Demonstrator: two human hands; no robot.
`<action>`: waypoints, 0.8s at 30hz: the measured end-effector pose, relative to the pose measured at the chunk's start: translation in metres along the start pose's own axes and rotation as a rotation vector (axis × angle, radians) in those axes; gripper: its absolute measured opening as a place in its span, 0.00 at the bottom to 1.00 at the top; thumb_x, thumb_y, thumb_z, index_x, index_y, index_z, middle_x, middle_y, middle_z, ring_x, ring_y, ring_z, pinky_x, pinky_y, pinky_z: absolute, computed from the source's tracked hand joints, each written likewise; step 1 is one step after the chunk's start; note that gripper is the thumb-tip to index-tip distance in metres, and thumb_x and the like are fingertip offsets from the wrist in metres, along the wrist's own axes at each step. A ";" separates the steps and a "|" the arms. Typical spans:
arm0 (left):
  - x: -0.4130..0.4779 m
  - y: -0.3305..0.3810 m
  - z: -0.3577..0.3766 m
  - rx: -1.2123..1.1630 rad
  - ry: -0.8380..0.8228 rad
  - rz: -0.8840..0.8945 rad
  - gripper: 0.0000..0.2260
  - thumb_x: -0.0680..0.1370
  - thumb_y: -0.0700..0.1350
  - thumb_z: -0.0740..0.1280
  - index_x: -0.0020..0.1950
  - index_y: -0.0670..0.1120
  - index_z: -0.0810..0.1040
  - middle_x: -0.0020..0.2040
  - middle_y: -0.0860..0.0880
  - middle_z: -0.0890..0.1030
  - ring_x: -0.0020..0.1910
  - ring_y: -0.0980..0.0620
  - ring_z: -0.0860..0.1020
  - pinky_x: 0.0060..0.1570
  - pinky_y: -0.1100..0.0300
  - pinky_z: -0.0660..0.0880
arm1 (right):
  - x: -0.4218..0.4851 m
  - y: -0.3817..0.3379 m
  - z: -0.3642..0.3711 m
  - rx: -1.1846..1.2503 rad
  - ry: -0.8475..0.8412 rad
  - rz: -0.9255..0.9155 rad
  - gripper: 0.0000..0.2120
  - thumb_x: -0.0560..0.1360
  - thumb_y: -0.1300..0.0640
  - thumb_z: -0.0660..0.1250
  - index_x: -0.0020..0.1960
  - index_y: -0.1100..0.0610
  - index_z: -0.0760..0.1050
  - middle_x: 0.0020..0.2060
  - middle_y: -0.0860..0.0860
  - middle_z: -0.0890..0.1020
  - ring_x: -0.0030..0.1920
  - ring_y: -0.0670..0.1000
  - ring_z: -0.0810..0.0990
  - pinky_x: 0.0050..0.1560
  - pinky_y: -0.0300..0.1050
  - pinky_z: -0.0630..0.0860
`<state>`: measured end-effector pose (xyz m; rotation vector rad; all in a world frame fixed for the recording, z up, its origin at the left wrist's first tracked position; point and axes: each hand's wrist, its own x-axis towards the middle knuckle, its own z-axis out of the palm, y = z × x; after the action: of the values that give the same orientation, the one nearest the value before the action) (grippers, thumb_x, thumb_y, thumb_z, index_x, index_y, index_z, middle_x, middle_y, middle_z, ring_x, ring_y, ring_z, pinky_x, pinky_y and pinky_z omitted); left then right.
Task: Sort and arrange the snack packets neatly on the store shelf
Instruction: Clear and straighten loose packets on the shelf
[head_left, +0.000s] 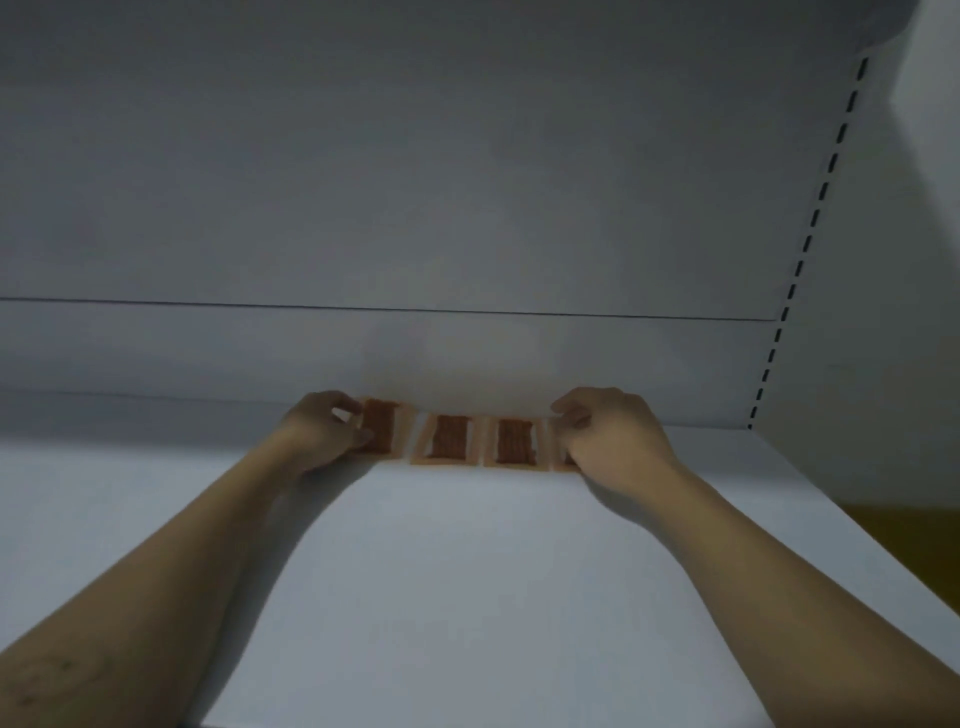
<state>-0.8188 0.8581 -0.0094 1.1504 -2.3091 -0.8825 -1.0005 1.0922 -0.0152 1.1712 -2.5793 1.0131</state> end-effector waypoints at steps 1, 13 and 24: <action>0.001 -0.006 0.003 0.052 0.026 0.029 0.13 0.76 0.45 0.73 0.61 0.46 0.80 0.56 0.41 0.82 0.51 0.44 0.79 0.49 0.58 0.73 | 0.001 0.002 -0.003 -0.031 0.000 -0.005 0.14 0.77 0.55 0.64 0.62 0.50 0.80 0.59 0.49 0.82 0.58 0.52 0.79 0.49 0.36 0.69; -0.003 -0.006 0.022 0.508 -0.200 0.325 0.23 0.82 0.61 0.55 0.76 0.60 0.64 0.74 0.51 0.68 0.71 0.44 0.67 0.69 0.48 0.65 | -0.008 0.008 0.000 -0.156 -0.239 -0.122 0.13 0.82 0.50 0.57 0.57 0.51 0.79 0.55 0.52 0.81 0.56 0.55 0.78 0.58 0.51 0.74; 0.000 -0.003 0.028 0.467 -0.266 0.519 0.20 0.81 0.60 0.59 0.73 0.58 0.71 0.73 0.50 0.70 0.70 0.47 0.70 0.69 0.53 0.66 | -0.016 0.002 0.019 -0.370 -0.427 -0.120 0.25 0.82 0.40 0.52 0.78 0.44 0.58 0.77 0.49 0.63 0.77 0.52 0.59 0.71 0.51 0.61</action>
<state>-0.8341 0.8665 -0.0314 0.5417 -2.9345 -0.3226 -0.9878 1.0914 -0.0371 1.5385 -2.7856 0.2573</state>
